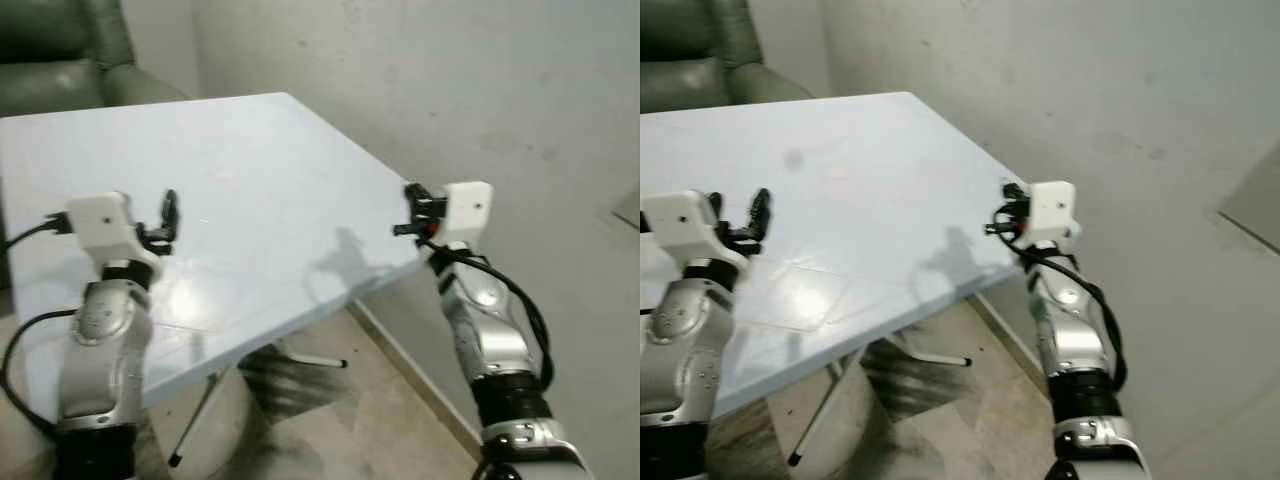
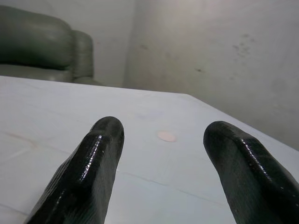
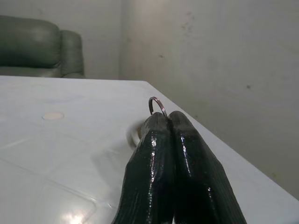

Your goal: Hang keys on a hook

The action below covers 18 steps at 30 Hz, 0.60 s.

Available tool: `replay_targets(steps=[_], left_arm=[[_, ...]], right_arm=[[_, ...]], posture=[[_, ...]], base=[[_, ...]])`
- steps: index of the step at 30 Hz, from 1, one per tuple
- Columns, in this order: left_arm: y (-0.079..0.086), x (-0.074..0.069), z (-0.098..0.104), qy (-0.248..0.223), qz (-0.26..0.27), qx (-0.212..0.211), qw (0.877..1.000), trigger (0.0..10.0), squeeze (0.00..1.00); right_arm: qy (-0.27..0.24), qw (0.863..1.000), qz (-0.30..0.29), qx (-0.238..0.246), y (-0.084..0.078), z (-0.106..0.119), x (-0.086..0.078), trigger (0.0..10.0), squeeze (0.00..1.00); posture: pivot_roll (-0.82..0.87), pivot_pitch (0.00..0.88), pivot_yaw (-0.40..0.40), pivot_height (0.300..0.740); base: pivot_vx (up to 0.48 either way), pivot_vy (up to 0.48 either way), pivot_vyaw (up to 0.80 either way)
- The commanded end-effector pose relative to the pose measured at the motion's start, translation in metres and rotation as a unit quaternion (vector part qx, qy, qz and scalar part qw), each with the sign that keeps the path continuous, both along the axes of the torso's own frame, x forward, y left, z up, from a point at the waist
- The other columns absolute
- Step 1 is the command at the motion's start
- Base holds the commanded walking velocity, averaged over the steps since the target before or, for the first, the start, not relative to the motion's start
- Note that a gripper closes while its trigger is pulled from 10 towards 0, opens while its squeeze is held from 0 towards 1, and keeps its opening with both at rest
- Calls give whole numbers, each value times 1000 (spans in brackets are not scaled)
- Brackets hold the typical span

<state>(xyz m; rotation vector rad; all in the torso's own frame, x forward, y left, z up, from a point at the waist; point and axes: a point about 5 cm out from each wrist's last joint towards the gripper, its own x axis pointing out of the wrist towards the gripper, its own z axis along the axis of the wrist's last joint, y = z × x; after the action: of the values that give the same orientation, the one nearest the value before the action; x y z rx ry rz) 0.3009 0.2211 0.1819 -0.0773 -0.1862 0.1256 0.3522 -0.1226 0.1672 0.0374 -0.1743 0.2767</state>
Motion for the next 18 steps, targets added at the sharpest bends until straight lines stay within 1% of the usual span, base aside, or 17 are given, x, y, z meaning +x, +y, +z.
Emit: replay_targets(steps=[1, 9, 12, 18], left_arm=[[-7, 1, 0, -3, -12, 0, 1000, 10000, 0], [-8, 1, 0, -5, -13, -1, 1000, 10000, 0], [-14, 0, -1, -7, -35, -1, 999, 10000, 0], [-14, 0, 1, -8, -38, 0, 999, 10000, 0]], right_arm=[[-7, 1000, -16, -3, -12, 4, 2, 10000, 0], [-7, 1000, -16, -2, -12, 4, 2, 10000, 0], [-8, 1000, -19, -4, -14, 4, 1, 10000, 0], [-8, 1000, -21, -2, -15, 5, 0, 10000, 0]], posture=[[-31, 0, -81, 724], [-30, 0, -84, 724], [-46, 0, -83, 724], [-49, 0, -77, 724]], base=[[0, 0, -756], [0, 0, -756], [0, 0, -756], [0, 0, -756]])
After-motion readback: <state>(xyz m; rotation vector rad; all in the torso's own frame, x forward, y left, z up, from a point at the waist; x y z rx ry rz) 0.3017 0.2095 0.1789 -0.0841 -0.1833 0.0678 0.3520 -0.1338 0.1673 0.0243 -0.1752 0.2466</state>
